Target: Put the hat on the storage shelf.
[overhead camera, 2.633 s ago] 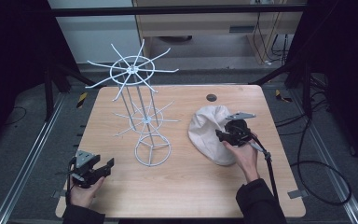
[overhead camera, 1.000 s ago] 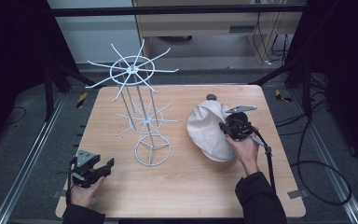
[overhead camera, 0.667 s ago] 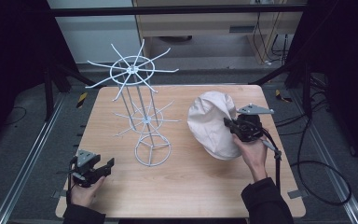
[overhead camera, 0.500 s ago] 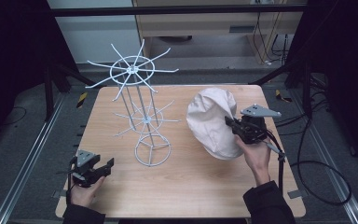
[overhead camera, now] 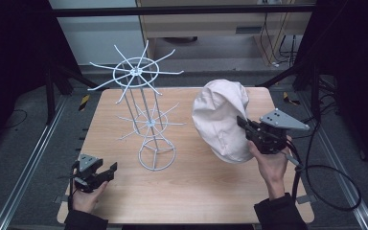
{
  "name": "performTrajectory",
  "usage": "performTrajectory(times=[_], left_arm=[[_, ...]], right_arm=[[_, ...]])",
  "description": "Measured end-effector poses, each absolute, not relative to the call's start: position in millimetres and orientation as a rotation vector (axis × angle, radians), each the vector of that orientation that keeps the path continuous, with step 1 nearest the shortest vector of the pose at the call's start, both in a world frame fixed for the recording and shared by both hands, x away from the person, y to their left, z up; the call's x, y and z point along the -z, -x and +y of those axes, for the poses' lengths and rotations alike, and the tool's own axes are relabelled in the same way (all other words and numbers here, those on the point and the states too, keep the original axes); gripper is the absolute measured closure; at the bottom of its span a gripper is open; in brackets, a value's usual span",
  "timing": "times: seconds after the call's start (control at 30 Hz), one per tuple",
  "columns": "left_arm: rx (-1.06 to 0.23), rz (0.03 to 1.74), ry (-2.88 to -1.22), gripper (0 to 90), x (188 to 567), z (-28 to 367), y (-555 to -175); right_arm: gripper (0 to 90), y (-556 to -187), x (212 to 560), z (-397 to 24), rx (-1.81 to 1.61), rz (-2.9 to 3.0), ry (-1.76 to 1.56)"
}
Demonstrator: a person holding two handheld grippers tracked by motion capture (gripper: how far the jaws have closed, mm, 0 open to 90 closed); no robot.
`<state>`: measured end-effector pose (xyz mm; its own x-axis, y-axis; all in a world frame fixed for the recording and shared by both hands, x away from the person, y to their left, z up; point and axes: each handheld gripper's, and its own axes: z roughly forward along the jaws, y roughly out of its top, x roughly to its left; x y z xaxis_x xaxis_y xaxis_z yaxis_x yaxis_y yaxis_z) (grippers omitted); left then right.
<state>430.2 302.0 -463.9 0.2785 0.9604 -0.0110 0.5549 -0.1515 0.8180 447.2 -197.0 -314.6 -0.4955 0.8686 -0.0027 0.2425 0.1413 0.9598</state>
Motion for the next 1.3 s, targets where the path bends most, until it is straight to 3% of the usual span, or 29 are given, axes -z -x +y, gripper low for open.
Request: performTrajectory(times=[0.5, 1.3], left_arm=[[-0.699, 1.373, -1.818, 39.7, 464.2, 301.8, -430.0], [-0.7, 1.373, -1.819, 39.7, 464.8, 301.2, -430.1]], right_arm=[[88.8, -396.6, 279.9, -214.4, -1.536, 1.637, -0.946], [88.8, -370.4, 242.2, -192.9, -1.739, 1.476, -0.791]])
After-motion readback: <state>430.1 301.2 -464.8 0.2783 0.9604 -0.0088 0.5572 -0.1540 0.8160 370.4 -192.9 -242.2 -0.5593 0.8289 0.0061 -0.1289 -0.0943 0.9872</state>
